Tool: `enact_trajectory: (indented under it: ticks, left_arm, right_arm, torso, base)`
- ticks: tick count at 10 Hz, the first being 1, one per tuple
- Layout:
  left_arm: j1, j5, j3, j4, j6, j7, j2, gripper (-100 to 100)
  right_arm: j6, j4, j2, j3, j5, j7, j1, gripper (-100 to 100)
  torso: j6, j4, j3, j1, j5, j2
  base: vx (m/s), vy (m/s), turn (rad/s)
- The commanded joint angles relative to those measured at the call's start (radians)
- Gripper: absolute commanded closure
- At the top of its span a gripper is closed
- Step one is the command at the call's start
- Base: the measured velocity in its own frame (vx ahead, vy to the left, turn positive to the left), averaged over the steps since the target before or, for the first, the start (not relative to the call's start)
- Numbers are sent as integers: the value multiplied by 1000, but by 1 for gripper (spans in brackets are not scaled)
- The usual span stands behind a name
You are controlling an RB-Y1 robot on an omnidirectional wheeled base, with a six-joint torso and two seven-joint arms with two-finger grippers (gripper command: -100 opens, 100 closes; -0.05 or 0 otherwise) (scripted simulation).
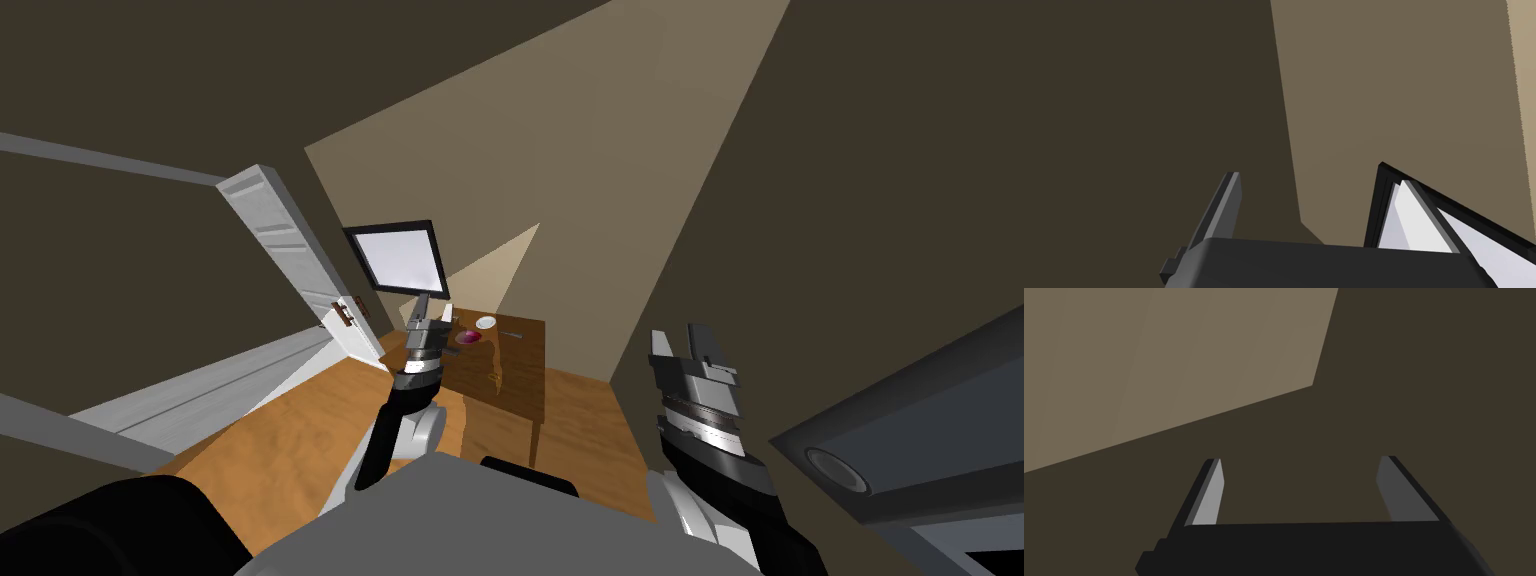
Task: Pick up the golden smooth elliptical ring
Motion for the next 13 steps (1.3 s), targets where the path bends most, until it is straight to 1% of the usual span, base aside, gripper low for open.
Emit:
enact_trajectory:
  ticks: [1,4,7,11,12,13]
  left_arm:
    - [-14,14,0,22,14,6,42,-100]
    - [-48,47,2,74,48,19,98,-100]
    - [-96,90,3,152,97,37,138,-100]
    - [-176,156,4,282,176,64,166,-100]
    - [-176,156,4,290,176,64,166,-100]
    - [-198,172,4,326,198,70,169,-100]
  right_arm:
    - [0,0,0,0,0,0,0,0]
    - [0,0,0,0,0,0,0,0]
    - [0,0,0,0,0,0,0,0]
    - [0,0,0,0,0,0,0,0]
    - [0,0,0,0,0,0,0,0]
    - [0,0,0,0,0,0,0,0]
  torso:
    - [0,0,0,0,0,0]
    - [0,0,1,5,1,2]
    - [0,0,1,6,2,1]
    - [0,0,1,7,2,2]
    - [0,0,1,7,2,2]
    - [0,0,1,5,1,1]
  base:
    - [-10,34,-3]
    - [-26,65,-15]
    - [-29,93,-23]
    - [-33,99,-36]
    - [-24,66,-18]
    - [-19,58,-27]
